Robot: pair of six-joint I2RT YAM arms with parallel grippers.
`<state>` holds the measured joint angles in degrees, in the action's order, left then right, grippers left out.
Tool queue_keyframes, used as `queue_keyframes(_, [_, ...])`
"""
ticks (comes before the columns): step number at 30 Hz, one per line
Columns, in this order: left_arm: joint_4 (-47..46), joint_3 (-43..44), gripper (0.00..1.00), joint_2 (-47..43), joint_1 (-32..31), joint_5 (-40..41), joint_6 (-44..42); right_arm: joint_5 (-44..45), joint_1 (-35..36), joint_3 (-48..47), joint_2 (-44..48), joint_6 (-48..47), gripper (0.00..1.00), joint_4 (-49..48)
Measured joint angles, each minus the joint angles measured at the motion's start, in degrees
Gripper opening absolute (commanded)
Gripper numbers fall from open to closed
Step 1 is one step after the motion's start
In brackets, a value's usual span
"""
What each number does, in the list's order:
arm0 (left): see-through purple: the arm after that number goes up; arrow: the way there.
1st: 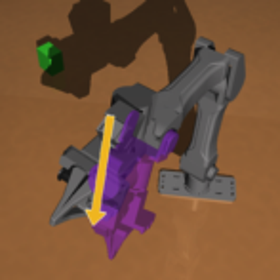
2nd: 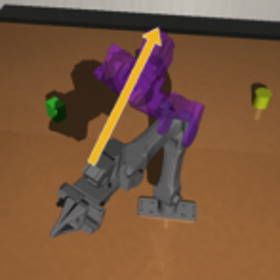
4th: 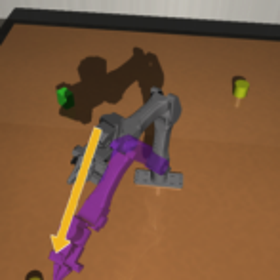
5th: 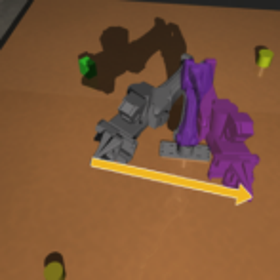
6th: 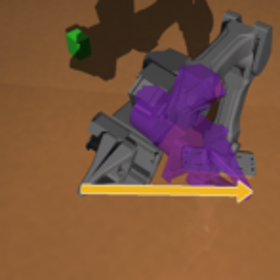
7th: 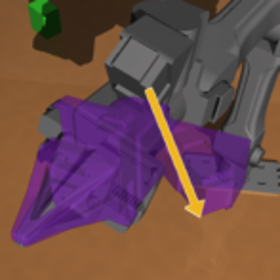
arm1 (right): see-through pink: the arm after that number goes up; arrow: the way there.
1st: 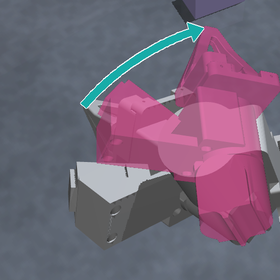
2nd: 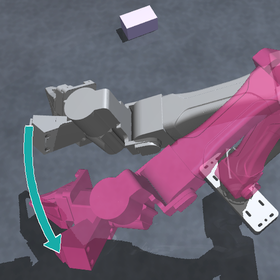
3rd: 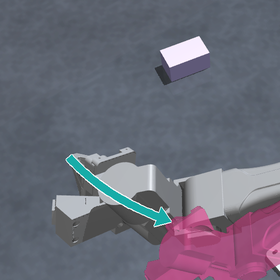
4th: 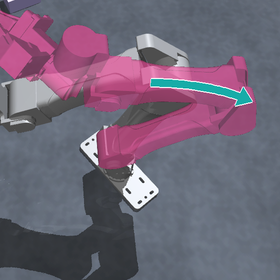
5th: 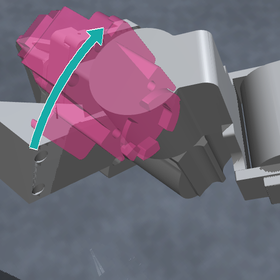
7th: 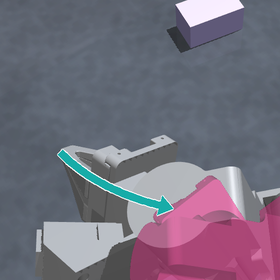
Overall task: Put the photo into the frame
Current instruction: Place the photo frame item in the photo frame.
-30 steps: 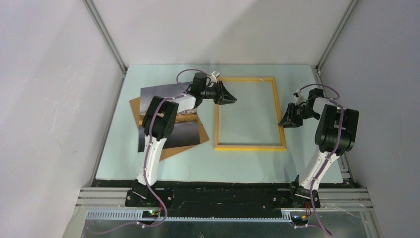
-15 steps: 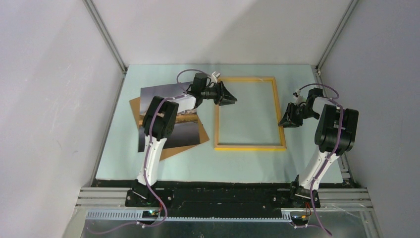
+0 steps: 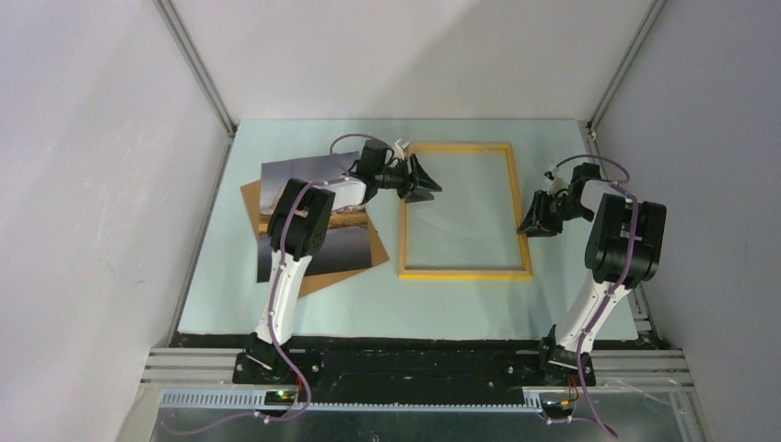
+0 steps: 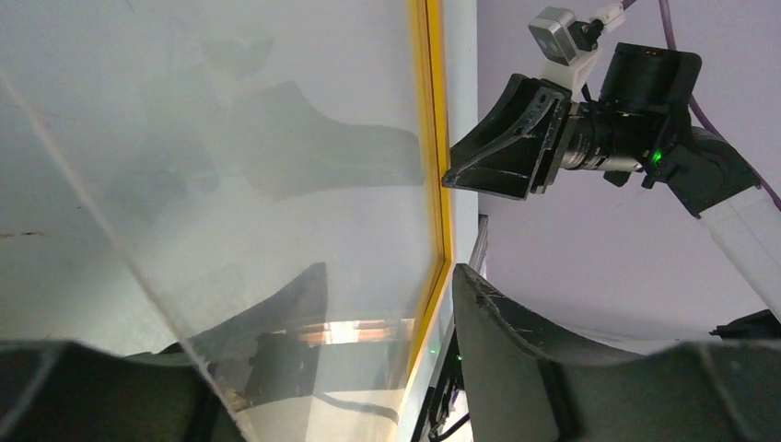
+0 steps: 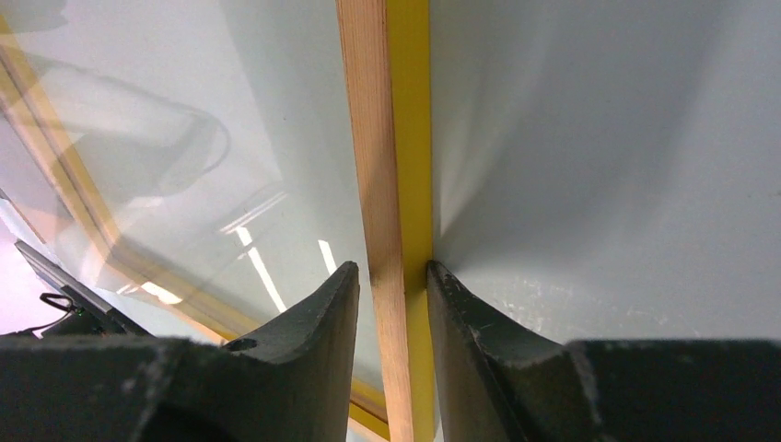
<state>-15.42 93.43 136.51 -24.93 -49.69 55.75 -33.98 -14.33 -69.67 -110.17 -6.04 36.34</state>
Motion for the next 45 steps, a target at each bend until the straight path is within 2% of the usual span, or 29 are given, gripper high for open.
queue_keyframes(12, [4.0, 0.9, 0.89, 0.0, -0.2, 1.5, -2.3, 0.0, 0.0, 0.0, 0.0, 0.0, 0.38, 0.0])
queue_keyframes(18, [6.3, 2.2, 0.99, -0.1, -0.5, 2.0, -3.6, 0.0, 0.0, 0.0, 0.0, 0.0, 0.38, 0.0])
queue_keyframes(33, [17.8, 6.7, 1.00, -0.1, -1.2, 6.2, -9.2, 0.0, 0.0, 0.0, 0.0, 0.0, 0.39, 0.0])
queue_keyframes(45, [22.1, 7.7, 1.00, -0.5, -1.5, 8.5, -10.8, -0.3, 0.1, -0.1, 0.0, 0.0, 0.44, 0.2])
